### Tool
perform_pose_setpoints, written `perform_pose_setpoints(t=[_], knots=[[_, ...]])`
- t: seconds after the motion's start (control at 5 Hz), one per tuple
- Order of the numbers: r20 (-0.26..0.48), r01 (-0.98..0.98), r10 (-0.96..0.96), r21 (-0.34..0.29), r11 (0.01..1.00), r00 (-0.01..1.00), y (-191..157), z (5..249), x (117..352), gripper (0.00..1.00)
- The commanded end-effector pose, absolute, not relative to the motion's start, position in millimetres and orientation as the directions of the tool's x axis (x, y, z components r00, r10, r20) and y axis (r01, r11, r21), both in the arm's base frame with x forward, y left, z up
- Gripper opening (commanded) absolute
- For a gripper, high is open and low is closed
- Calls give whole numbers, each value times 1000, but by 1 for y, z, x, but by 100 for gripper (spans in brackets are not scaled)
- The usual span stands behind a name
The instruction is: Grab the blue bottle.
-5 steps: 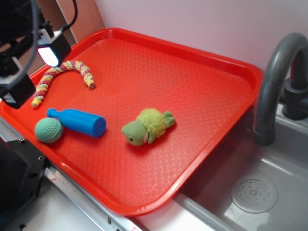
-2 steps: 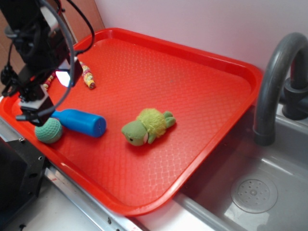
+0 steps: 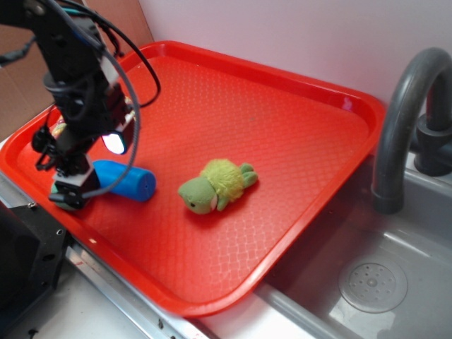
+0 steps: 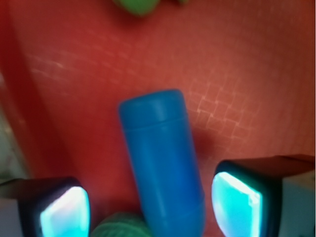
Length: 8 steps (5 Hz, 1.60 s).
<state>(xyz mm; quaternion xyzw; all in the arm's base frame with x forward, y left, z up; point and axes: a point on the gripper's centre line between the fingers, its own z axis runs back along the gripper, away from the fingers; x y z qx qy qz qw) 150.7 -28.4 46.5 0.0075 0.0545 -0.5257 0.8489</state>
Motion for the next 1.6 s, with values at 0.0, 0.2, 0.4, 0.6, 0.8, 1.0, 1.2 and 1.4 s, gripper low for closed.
perform_pose_setpoints(t=[0.0, 0.2, 0.4, 0.6, 0.8, 1.0, 1.2, 1.4], knots=[[-171, 901, -889, -17, 433, 424, -28, 33, 152, 100], [-193, 915, -899, -21, 404, 392, -33, 23, 150, 100], [-187, 938, -922, 0, 345, 339, -40, 20, 148, 100], [-171, 932, -917, 17, 362, 359, -41, 26, 147, 0], [-132, 925, -916, 75, 372, 379, -42, 42, 153, 0], [-117, 871, -871, 189, 453, 478, -40, 81, 174, 0], [-16, 746, -769, 256, 615, 639, -26, 133, 195, 0], [-57, 573, -585, 294, 765, 809, -20, 184, 215, 0]])
